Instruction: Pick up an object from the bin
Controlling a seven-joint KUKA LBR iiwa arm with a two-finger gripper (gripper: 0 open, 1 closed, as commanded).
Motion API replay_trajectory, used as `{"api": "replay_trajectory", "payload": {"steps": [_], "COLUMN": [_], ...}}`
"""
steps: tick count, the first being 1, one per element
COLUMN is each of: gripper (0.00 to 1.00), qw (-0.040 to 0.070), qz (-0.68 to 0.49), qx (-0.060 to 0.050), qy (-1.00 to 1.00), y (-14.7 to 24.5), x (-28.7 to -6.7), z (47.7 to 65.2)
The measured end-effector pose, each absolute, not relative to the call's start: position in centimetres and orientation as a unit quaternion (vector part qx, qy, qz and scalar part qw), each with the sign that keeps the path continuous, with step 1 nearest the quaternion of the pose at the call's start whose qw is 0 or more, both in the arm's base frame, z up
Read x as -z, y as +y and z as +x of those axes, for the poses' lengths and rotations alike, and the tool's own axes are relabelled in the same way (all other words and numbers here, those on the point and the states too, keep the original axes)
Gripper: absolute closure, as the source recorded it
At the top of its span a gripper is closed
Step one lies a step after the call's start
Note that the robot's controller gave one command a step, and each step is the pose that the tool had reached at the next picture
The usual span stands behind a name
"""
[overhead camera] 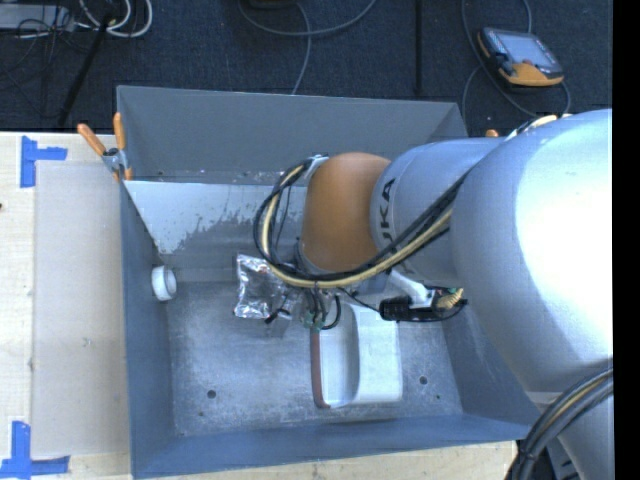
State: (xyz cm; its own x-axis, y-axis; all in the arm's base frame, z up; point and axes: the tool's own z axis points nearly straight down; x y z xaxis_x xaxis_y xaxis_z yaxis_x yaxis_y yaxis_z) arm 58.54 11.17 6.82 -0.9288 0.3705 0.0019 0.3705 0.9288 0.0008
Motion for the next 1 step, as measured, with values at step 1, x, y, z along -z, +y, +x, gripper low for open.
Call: {"api": "replay_trajectory", "payload": {"steps": [1], "gripper": [1.00], "qw": [-0.004], "qz": [-0.188], "qx": [0.002], "qy": [-0.982], "y": [11.18], "x": [-16.84], "z": [58.73]}}
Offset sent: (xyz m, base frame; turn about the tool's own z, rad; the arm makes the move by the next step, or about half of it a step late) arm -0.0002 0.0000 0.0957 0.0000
